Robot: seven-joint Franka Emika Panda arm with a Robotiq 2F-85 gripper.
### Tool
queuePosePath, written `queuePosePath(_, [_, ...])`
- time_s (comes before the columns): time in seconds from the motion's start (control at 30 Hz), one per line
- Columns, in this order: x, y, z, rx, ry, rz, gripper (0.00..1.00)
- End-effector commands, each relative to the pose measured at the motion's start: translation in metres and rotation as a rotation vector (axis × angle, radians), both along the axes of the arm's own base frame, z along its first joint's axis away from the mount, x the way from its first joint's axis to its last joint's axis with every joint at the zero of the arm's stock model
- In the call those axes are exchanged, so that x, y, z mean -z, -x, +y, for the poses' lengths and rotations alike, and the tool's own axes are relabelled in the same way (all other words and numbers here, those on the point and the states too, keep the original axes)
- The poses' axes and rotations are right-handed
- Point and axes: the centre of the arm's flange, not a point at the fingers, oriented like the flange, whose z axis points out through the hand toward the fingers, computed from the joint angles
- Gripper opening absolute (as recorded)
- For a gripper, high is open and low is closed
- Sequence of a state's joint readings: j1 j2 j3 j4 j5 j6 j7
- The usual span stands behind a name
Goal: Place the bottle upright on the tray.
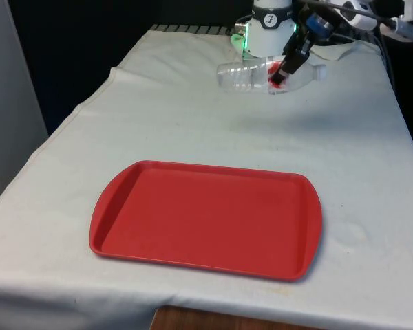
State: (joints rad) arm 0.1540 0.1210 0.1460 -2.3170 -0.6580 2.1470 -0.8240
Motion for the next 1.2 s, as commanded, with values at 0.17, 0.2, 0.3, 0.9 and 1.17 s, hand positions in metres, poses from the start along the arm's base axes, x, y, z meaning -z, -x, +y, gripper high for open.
queuePosePath(0.17, [0.000, -0.003, 0.001, 0.001, -0.056, -0.004, 0.34])
queuePosePath(0.2, [0.000, -0.003, 0.001, 0.000, -0.063, -0.006, 0.34])
queuePosePath(0.3, [-0.001, -0.004, 0.001, 0.003, -0.087, -0.008, 0.34])
queuePosePath(0.9, [-0.002, -0.010, 0.002, 0.007, -0.203, -0.018, 0.34])
queuePosePath(1.17, [-0.002, -0.014, 0.001, 0.006, -0.256, -0.026, 0.34])
